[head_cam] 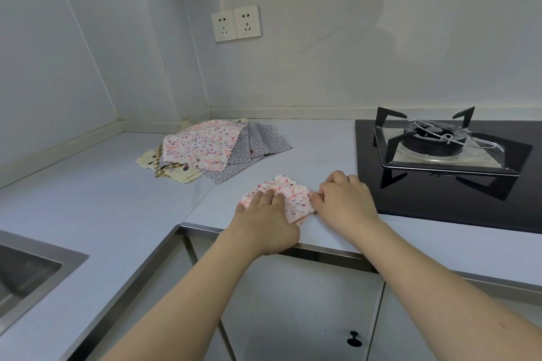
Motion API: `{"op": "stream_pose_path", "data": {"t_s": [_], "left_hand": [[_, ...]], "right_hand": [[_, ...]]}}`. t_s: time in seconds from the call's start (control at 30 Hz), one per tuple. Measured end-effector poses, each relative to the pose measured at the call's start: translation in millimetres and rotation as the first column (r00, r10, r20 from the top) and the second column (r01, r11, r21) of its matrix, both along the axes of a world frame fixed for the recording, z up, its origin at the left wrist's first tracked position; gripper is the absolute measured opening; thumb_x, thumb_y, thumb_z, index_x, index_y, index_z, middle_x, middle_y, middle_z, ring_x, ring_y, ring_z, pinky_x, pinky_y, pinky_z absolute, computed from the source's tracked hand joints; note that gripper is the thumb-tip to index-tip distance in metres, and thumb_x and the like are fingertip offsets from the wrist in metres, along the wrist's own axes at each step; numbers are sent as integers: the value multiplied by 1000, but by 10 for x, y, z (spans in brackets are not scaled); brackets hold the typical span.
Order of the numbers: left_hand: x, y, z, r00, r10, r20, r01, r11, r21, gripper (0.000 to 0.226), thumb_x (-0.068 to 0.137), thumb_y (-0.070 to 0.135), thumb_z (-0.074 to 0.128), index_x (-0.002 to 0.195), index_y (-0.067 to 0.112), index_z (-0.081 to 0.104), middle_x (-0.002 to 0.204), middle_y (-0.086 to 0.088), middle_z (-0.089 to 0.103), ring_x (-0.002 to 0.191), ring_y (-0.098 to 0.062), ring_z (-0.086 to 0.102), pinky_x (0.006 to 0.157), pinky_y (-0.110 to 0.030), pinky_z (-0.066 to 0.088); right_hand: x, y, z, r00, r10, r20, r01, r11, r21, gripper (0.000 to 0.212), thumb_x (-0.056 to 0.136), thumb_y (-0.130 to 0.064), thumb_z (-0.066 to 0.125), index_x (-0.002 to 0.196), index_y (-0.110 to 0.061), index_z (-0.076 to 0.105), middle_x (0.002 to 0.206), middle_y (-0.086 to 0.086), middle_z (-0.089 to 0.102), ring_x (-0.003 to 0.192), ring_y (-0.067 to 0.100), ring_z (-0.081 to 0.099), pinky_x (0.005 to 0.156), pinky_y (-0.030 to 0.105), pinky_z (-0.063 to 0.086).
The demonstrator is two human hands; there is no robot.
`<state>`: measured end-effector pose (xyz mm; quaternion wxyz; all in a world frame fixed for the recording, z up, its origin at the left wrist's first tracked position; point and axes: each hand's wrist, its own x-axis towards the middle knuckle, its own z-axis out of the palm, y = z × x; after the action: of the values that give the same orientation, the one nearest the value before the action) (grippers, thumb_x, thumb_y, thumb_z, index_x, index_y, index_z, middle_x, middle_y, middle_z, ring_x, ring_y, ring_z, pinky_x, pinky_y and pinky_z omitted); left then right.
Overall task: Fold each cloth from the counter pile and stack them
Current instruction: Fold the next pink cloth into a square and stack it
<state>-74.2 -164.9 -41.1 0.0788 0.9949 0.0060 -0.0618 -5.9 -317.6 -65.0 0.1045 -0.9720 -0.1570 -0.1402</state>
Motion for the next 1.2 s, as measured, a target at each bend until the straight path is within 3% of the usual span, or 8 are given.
{"op": "stream_pose_path", "data": {"t_s": [0.2, 0.37, 0.63, 0.73, 0.83, 0.9, 1.03, 1.2], "left_hand": [[-10, 92, 11, 987, -1, -162, -17, 994, -104, 99, 70, 65, 39, 155, 31, -1, 162, 10, -13, 147, -11, -19, 119, -47, -8], [-23, 210, -44, 998, -55, -31, 50, 987, -150, 50, 105, 41, 19, 154, 36, 10, 163, 9, -4, 149, -12, -10, 120, -45, -7], [-3, 299, -33, 981, -79, -175, 82, 997, 5, 96, 78, 85, 32, 152, 40, -9, 160, 15, -18, 146, -10, -23, 111, -58, -22], [74, 339, 44, 981, -81, -175, 72, 996, -57, 98, 72, 89, 32, 153, 41, 1, 162, 12, -5, 149, -17, -10, 114, -61, -10], [280, 422, 127, 972, 236, 16, -207, 881, -426, 73, 86, 73, 34, 148, 36, 29, 156, -3, 24, 143, -30, 19, 116, -54, 15], [416, 451, 126, 933, 358, 32, -301, 828, -474, 59, 93, 60, 37, 143, 29, 40, 150, -8, 31, 139, -32, 23, 113, -49, 20], [606, 358, 96, 959, 279, -51, -279, 899, -337, 47, 86, 49, 50, 125, 23, 53, 136, -8, 45, 128, -33, 36, 108, -48, 32], [611, 225, -3, 981, 184, 63, -84, 691, -718, 12, 90, 25, 59, 95, 23, 48, 86, -2, 57, 70, -17, 54, 67, -33, 45]], "right_hand": [[18, -12, -7, 1000, 1, 10, -1, 1000, -1, 43, 99, -44, 30, 112, -20, 63, 121, 0, 50, 108, 23, 45, 90, 35, 37], [24, -9, -37, 999, -11, 46, 10, 999, 38, 37, 98, -47, 35, 110, -18, 55, 114, 1, 53, 105, 23, 48, 88, 35, 38], [18, -14, -16, 999, 9, 32, -10, 1000, 30, 37, 99, -48, 34, 104, -18, 57, 109, -1, 53, 104, 22, 48, 88, 36, 36], [-23, -21, 13, 993, 112, 27, -115, 968, 223, 26, 99, -44, 40, 92, -20, 48, 86, -4, 57, 83, 19, 53, 71, 34, 37], [-43, -38, 50, 979, 199, -38, -158, 867, 473, 15, 97, -36, 49, 100, -21, 50, 80, -8, 57, 73, 12, 55, 64, 30, 42], [-41, -54, 62, 975, 211, -67, -141, 824, 548, 15, 97, -33, 51, 109, -25, 54, 82, -10, 58, 77, 8, 55, 67, 25, 41], [-9, -38, 49, 979, 195, -65, -139, 859, 492, 16, 98, -30, 50, 98, -19, 61, 91, -8, 62, 86, 12, 57, 74, 29, 44], [19, -79, 52, 991, 134, 17, -113, 754, 648, 10, 98, -24, 48, 98, -19, 57, 90, -11, 57, 83, 5, 54, 66, 16, 39]]}}
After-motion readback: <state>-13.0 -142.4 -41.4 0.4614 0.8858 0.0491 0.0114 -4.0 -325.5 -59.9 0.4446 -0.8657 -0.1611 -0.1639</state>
